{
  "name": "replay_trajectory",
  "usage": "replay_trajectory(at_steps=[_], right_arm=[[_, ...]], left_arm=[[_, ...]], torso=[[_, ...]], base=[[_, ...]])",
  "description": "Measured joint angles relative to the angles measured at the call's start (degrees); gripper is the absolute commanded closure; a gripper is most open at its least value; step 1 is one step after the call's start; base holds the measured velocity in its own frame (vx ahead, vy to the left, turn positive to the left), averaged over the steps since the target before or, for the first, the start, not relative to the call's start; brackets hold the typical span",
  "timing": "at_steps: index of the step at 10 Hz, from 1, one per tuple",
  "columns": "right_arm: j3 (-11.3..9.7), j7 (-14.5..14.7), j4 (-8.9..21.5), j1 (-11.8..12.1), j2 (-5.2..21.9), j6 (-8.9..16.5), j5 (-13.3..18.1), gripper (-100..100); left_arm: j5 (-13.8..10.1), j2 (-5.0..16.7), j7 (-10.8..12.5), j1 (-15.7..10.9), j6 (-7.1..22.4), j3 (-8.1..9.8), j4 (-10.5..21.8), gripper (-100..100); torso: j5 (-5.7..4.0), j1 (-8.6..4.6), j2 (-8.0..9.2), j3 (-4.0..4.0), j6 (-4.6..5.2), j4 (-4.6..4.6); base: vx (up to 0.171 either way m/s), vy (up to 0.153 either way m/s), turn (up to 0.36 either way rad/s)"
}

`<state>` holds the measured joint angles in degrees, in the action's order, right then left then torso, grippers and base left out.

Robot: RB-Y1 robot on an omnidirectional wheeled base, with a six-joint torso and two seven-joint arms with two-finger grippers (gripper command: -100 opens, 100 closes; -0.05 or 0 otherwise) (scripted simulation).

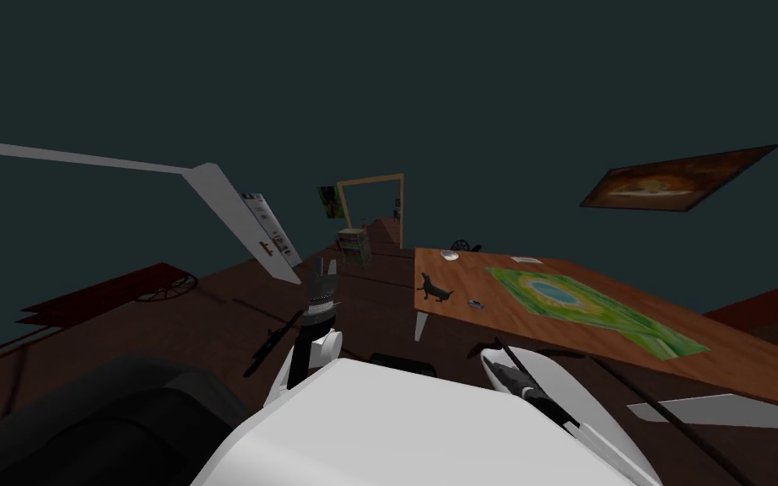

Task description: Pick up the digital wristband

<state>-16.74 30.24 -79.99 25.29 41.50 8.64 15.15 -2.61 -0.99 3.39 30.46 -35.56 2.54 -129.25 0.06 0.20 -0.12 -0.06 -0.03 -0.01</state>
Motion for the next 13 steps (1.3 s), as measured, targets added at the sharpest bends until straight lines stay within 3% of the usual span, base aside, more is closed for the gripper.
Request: replay_trajectory(at_steps=[1,4,7,10,13], right_arm=[[-0.3,1.0,-0.5,0.7,1.5,1.5,0.0,-100],[-0.9,5.4,5.4,-0.3,3.1,2.8,2.8,-100],[-2.0,9.3,7.8,-0.7,5.6,5.5,4.0,-100],[-3.0,12.1,12.6,-2.8,6.4,6.0,5.2,-100],[-4.0,15.9,14.8,-3.0,9.1,8.3,6.7,-100]], left_arm=[[0.0,0.0,0.0,0.0,0.0,0.01,0.0,0],[0.0,0.0,0.0,0.0,0.0,0.0,0.0,0],[0.0,0.0,0.0,0.0,0.0,0.01,0.0,0],[0.0,0.0,0.0,0.0,0.0,0.01,0.0,0],[0.0,0.0,0.0,0.0,0.0,0.01,0.0,0]], torso=[[0.0,-0.06,0.04,0.02,0.07,0.0],[-0.02,-0.08,0.03,0.02,0.03,0.0],[0.0,-0.03,0.03,0.01,0.07,0.0],[-0.02,-0.08,0.06,0.03,0.08,0.0],[-0.01,-0.04,0.02,0.01,0.03,0.0]], base=[[0.03,0.046,0.165],[0.033,0.034,0.129],[0.03,0.038,0.092],[0.034,0.035,0.168],[0.037,0.035,0.123]])
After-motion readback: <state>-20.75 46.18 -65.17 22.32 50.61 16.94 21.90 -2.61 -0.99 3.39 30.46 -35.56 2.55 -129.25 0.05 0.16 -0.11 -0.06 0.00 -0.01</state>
